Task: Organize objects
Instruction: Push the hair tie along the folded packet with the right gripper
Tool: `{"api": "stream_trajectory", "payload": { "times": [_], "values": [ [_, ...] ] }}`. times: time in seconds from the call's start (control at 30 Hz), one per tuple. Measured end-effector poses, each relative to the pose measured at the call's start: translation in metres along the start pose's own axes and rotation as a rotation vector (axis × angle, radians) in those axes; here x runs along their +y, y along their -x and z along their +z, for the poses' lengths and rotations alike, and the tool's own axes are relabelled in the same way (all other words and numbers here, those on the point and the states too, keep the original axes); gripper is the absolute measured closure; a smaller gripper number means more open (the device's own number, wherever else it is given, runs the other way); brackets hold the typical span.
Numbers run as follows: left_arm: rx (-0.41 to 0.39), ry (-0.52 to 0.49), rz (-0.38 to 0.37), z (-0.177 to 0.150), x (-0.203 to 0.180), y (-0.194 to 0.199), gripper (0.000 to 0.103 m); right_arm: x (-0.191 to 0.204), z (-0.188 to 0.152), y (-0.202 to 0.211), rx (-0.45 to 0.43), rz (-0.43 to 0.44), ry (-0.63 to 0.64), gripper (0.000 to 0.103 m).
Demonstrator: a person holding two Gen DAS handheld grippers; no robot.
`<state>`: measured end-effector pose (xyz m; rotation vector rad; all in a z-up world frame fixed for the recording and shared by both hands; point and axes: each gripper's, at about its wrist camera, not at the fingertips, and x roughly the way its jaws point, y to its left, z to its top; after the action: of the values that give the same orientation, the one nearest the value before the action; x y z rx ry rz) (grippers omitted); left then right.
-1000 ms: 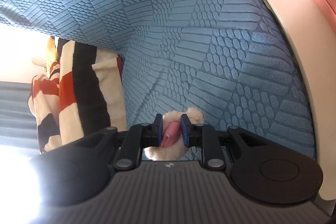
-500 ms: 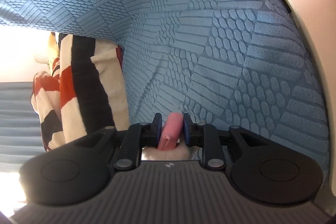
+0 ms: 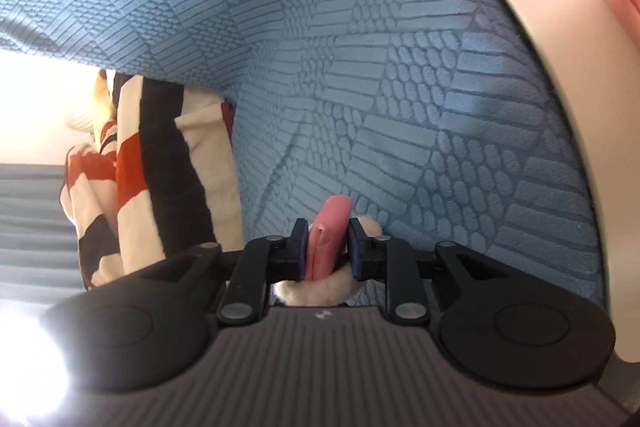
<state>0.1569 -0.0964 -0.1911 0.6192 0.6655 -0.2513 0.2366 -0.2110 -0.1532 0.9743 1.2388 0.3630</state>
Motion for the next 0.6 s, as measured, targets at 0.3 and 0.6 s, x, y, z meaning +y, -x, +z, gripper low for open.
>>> {"api": "stream_trajectory", "payload": {
  "times": [0.3,0.6],
  "values": [
    [0.075,0.047,-0.025,-0.006,0.002,-0.010,0.066,0.000,0.013,0.008,-0.086,-0.028,0.010,0.083],
    [0.135,0.032,-0.032,-0.015,0.004,-0.017,0.065,-0.004,0.023,0.028,-0.188,-0.051,-0.002,0.082]
  ]
}}
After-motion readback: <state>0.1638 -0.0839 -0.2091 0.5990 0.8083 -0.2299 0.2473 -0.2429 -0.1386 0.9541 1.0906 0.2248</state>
